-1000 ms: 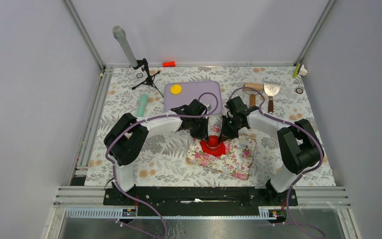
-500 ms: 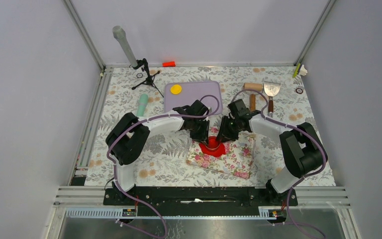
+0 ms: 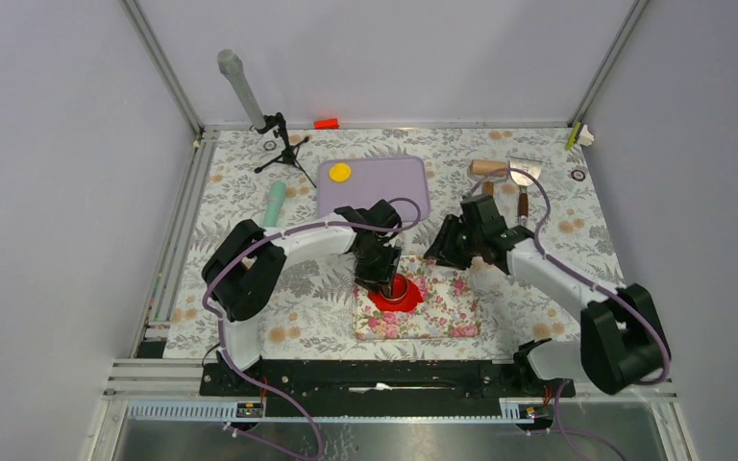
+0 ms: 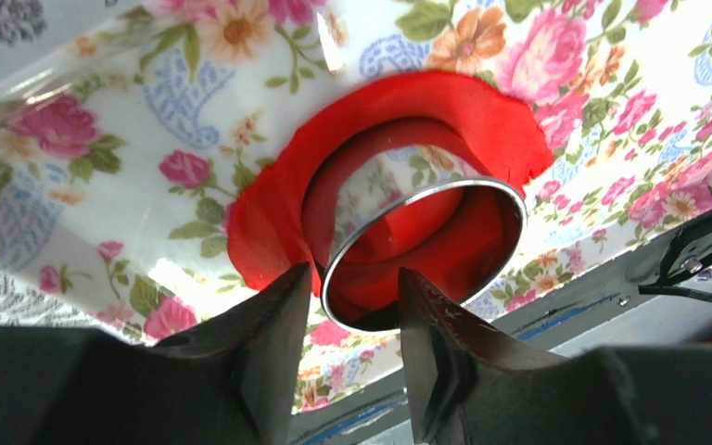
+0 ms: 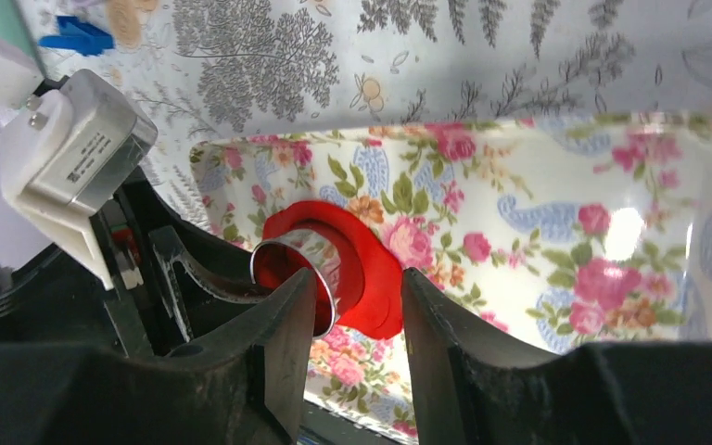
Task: Roll out the dumpling wrappers from the dough
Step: Press the dumpling wrapper on the work surface.
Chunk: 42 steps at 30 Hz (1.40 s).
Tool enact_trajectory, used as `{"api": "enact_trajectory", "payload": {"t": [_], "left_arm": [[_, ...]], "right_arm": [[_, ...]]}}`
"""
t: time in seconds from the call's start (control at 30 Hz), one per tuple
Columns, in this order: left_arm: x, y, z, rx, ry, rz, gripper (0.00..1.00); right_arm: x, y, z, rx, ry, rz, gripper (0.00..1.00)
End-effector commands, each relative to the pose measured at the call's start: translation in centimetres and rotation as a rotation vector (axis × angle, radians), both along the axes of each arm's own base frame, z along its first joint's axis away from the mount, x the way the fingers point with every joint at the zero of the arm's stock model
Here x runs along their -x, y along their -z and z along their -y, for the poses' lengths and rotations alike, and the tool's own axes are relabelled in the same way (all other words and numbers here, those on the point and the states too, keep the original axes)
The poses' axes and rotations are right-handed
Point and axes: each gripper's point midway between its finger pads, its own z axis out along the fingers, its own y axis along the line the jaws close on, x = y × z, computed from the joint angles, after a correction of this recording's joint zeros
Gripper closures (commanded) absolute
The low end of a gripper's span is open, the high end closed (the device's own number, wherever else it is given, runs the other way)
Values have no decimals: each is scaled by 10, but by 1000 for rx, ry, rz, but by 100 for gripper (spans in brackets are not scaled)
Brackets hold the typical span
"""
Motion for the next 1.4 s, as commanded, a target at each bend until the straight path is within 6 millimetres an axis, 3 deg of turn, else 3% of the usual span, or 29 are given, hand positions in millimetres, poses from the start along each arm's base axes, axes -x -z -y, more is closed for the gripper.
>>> {"api": "enact_trajectory", "payload": {"t": [0.0, 0.27, 0.47, 0.7, 1.0, 1.1, 1.2, 1.37], "left_arm": [[-9, -34, 2, 23, 13, 77, 55], [-23, -39, 5, 32, 6, 98, 43], [-38, -37, -5, 99, -19, 100, 45], [-39, -26, -7, 200, -18, 54, 47], [-38, -26, -2, 256, -24, 35, 62], [-38, -23, -1, 255, -27, 24, 75], [-37, -19, -4, 236, -35, 17, 100], [-33, -13, -11, 207, -43, 19, 100]], "right_arm": [[15, -8, 2, -108, 119, 2, 53], [52, 5, -28, -255, 117, -49, 52], [51, 8, -41, -338, 120, -47, 53], [52, 19, -54, -355, 75, -79, 57], [59, 34, -58, -331, 47, -123, 63], [60, 38, -58, -323, 48, -132, 66], [60, 41, -56, -311, 55, -136, 74], [62, 50, -52, -274, 49, -145, 88]]}}
